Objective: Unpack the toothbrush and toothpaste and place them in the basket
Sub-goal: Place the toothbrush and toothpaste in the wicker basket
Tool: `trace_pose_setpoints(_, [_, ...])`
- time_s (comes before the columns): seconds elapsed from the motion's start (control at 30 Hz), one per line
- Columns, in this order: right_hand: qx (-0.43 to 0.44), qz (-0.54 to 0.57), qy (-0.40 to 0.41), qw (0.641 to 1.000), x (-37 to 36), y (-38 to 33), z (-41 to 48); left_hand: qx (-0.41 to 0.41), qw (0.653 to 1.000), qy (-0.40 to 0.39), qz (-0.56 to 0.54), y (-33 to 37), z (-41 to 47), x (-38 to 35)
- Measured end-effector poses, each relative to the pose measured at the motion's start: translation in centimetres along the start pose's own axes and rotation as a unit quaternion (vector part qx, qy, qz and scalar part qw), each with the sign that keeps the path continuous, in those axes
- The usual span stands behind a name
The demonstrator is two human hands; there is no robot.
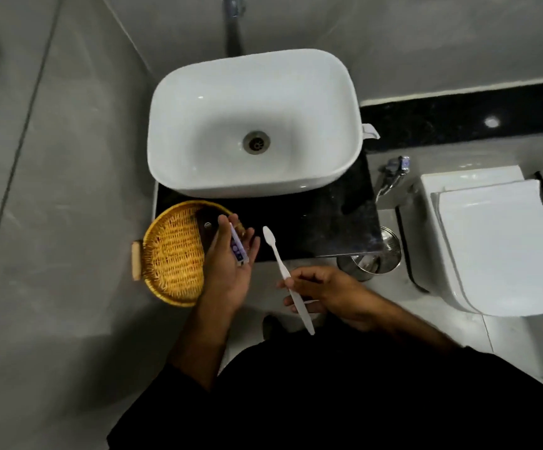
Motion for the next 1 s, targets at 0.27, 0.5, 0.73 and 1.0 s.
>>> trace_pose_setpoints(0.27, [0.011,-0.036,0.065,0.997,-6.6,-0.9,4.7,-0.021,0.991,0.049,0.122,3.9,1.8,9.9])
trace_pose_setpoints(0.5, [0.027,-0.058,0.164,0.984,-11.8,-2.2,10.7,-0.037,0.984,-0.012,0.176,5.2,4.0,13.6])
trace_pose_setpoints(0.73, [0.006,-0.048,0.188,0.981,-13.7,-2.3,14.1,-0.009,0.967,-0.063,0.248,5.0,6.6,15.3])
trace_pose_setpoints(1.0, [0.073,-0.141,0.302,0.940,-15.1,-2.9,16.7,0.025,0.983,0.030,0.177,4.3,9.7,15.4])
Point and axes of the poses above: each hand's wrist, its own z-axis towards the middle knuckle, its own x-axis out of the back of the hand, y = z × x, the point moved 2 cm from there along z, towards the middle knuckle, and after that the axes turned 12 degrees about -x, right-handed, at the moved point
